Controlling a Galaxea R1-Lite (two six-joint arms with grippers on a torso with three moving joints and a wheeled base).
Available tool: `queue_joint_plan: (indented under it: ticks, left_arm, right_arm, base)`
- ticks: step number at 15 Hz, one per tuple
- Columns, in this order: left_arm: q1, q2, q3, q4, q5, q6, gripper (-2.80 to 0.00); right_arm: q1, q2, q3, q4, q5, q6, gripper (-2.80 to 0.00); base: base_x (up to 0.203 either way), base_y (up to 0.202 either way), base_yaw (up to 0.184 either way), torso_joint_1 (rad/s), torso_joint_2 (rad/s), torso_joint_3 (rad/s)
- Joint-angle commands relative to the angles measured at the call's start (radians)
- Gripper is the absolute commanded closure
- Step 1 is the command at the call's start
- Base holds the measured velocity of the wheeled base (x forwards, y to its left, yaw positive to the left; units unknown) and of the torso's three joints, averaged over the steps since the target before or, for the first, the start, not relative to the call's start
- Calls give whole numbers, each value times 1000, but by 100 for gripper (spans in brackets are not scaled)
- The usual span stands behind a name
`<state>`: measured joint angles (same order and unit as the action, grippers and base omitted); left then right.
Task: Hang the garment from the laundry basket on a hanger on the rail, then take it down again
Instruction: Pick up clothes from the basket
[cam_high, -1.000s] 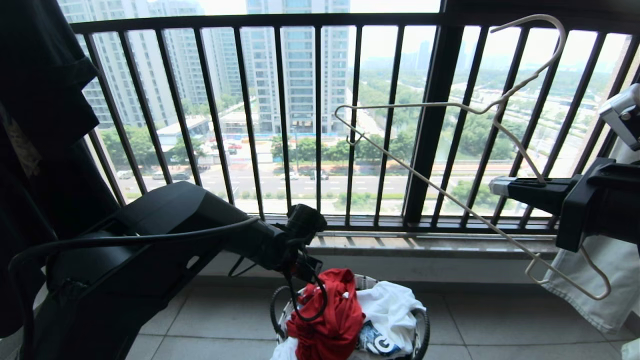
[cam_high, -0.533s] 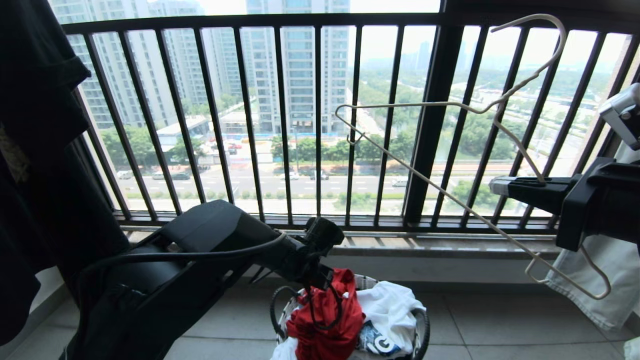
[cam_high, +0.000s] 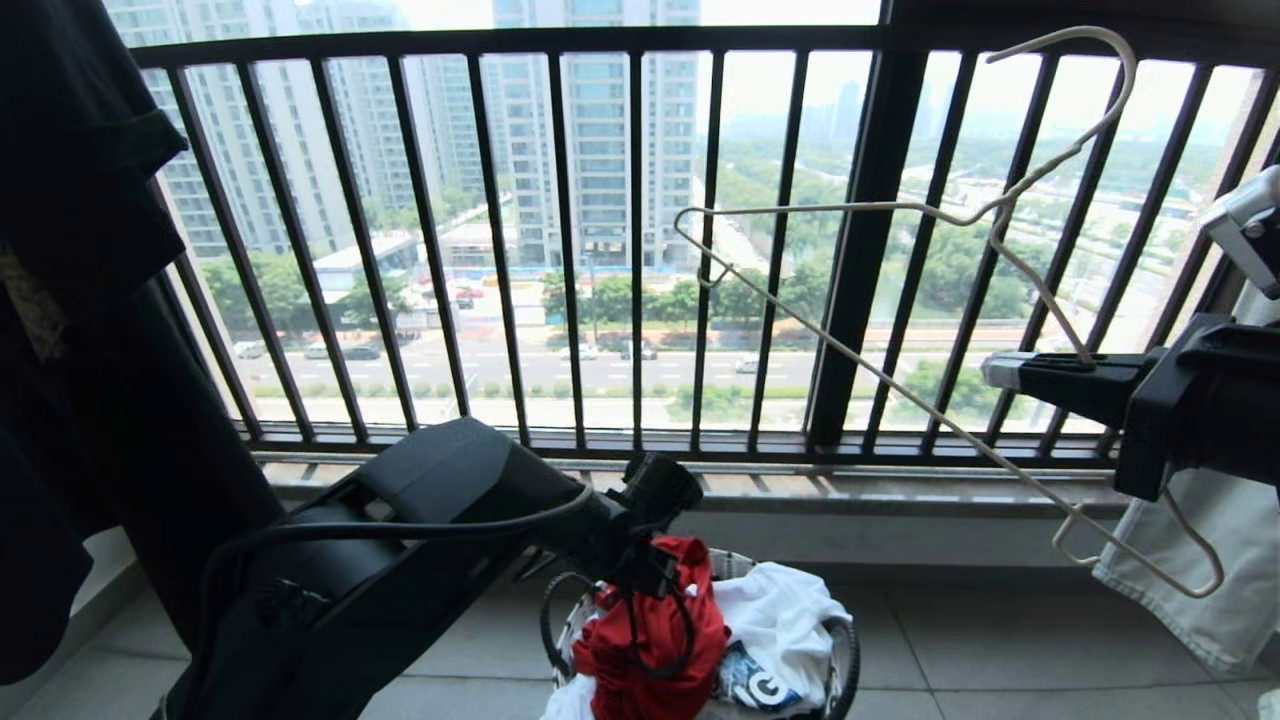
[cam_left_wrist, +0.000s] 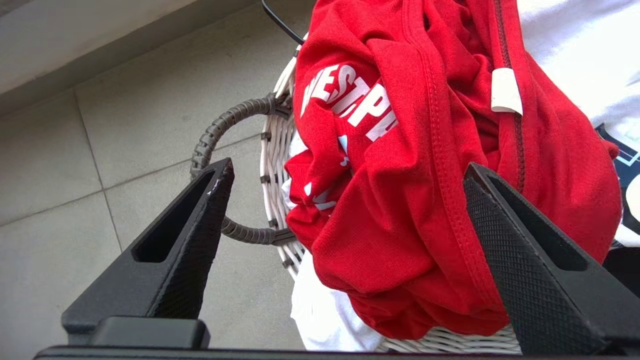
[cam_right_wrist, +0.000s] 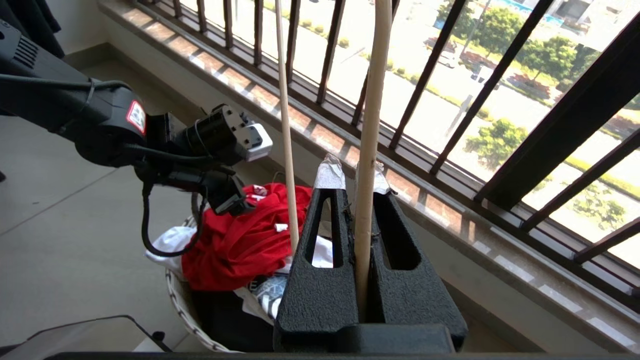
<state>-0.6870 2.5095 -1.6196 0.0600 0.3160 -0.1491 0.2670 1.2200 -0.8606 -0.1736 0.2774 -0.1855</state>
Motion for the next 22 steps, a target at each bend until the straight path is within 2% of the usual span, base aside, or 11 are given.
queue_joint_plan:
  ticks: [1,8,17,22]
  left_arm:
    - [-2,-32,20,2,2,-2,-280]
    - [-9,-90,55,4,2,-1,-280]
    - [-20,-128,58,11,3,-18,-280]
    - [-23,-224,93,17,4,-15,-280]
  right_arm:
    - [-2,1,0,-1,2,-2,0]
    - [-2,1,-1,-1,2,-2,0]
    - [-2,0,0,-14,2,-3,0]
    - [-2,-4,-1,-15,2,-3,0]
  base:
    - [0,0,0,0,0,0]
    - [0,0,0,0,1,-21]
    - [0,0,0,2,0,-187]
    - [0,0,0,4,0,-197]
